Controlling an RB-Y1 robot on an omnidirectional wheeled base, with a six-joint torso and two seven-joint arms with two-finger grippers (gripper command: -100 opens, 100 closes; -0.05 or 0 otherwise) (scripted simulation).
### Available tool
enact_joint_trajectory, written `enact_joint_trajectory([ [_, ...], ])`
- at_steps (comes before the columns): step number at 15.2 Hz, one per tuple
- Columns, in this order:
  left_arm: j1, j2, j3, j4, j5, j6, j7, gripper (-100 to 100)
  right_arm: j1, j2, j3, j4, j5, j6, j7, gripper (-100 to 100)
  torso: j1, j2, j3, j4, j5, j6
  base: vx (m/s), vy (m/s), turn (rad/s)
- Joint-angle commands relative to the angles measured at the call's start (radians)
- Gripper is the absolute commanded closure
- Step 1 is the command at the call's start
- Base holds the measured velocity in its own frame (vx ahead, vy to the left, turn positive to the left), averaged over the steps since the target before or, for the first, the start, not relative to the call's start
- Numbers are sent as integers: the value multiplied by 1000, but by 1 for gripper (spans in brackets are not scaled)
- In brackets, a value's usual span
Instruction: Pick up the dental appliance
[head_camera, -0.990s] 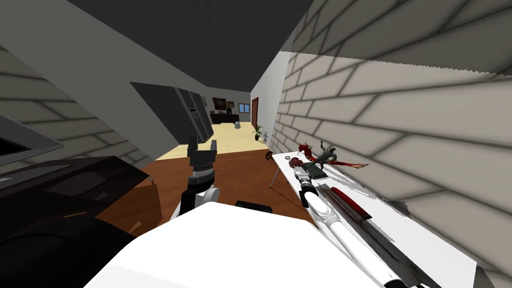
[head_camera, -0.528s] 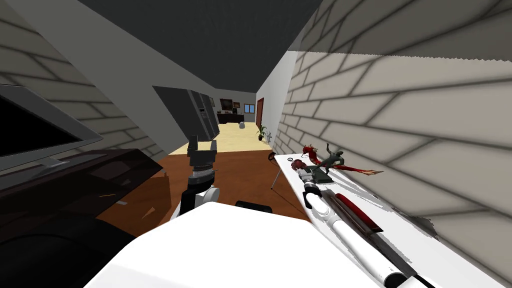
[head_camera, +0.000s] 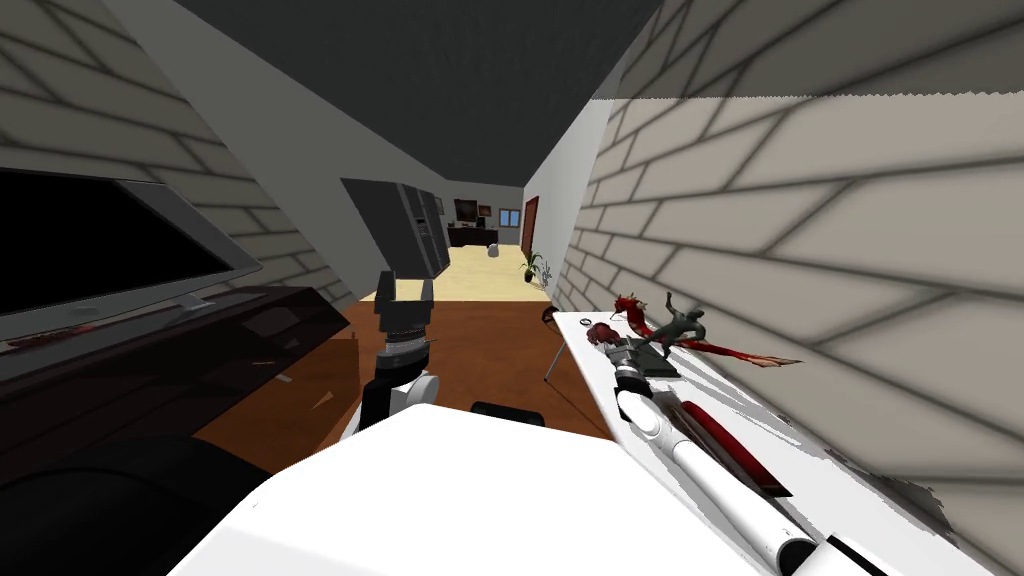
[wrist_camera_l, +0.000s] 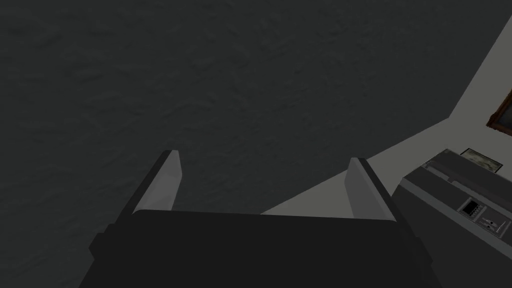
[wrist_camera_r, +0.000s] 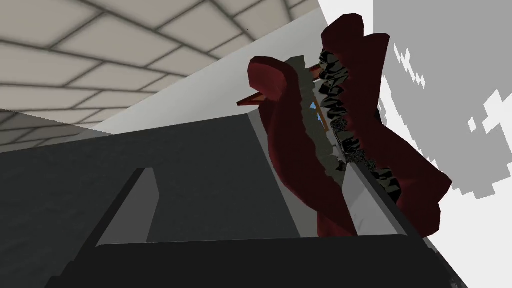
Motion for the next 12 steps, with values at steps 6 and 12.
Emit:
enact_joint_trajectory([
  [6,0,0,0,0,0,0,0,0,-32,-38,74,115,150,124,11,-100,0,0,0,0,0,0,-12,-58,161],
  [12,0,0,0,0,0,0,0,0,-44,-53,114,174,256,191,18,-100,0,0,0,0,0,0,-18,-61,133],
])
